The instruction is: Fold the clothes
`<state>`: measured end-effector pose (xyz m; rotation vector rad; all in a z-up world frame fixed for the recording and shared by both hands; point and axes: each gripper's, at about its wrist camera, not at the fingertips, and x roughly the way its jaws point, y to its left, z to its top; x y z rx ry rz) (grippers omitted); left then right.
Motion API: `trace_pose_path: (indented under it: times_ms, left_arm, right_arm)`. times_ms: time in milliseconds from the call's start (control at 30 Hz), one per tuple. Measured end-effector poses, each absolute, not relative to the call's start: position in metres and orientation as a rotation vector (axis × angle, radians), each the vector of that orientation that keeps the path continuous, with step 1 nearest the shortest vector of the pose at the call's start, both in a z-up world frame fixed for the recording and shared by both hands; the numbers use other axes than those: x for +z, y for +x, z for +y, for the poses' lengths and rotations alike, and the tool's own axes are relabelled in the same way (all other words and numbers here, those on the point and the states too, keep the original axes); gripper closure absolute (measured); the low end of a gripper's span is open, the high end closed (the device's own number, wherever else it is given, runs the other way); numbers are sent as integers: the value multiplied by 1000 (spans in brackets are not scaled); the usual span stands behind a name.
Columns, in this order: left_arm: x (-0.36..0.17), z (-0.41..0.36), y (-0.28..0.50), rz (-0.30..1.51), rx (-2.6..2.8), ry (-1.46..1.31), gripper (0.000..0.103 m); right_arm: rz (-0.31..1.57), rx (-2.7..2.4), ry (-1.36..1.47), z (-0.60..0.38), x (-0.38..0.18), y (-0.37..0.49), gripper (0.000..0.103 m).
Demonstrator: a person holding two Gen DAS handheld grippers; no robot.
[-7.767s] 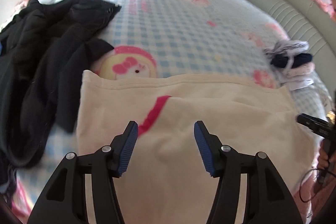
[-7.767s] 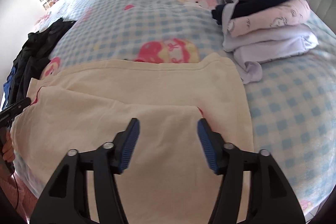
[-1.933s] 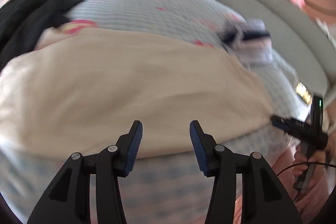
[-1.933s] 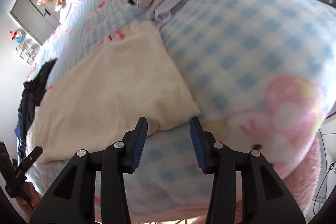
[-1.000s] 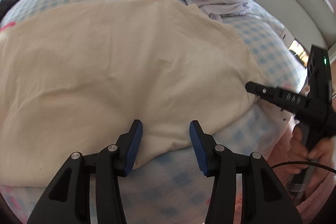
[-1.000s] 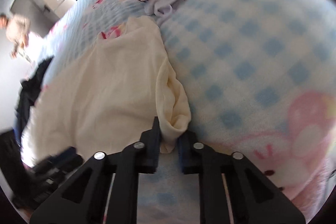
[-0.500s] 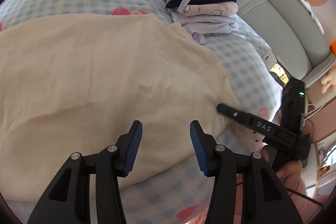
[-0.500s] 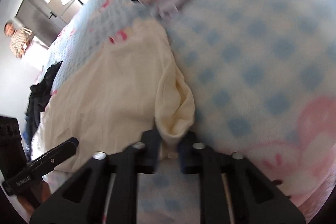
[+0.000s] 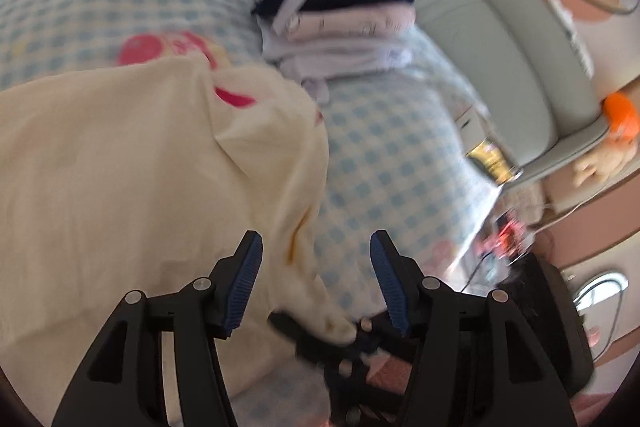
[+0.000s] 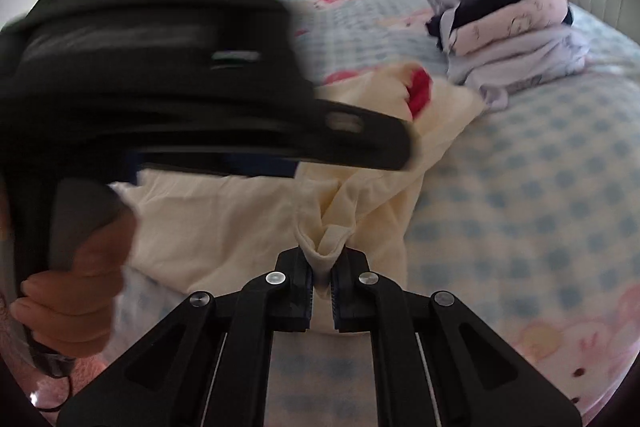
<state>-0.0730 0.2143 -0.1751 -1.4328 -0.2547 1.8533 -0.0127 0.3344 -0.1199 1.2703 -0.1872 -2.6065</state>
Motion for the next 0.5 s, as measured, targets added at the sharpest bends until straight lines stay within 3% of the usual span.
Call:
trace_pose_path:
  times_ms: [33, 100, 233, 267, 367, 500]
  left_arm:
    - [-180, 221, -73, -201, 1873, -1452, 50]
    - [-191, 224, -73, -164, 1887, -1488, 69]
    - [-198, 213, -74, -223, 1897, -1500, 69]
    - [-198, 210, -75, -222, 1909, -1500, 70]
    - [-198, 203, -78, -215, 1949, -1504, 73]
    - [-196, 205, -82, -272, 1911, -1496, 67]
  right_arm:
    - [-183, -2599, 1275, 335, -120, -12, 97]
    - [-187, -2594, 1288, 338, -119, -10, 95]
    - [-370, -2512, 1316, 366, -114, -3, 84]
    - [-464, -2475, 1304, 377, -112, 0, 77]
    - [-890, -2420, 1220, 425, -115, 7, 77]
    - [-891, -2423, 1280, 423, -128, -6, 75]
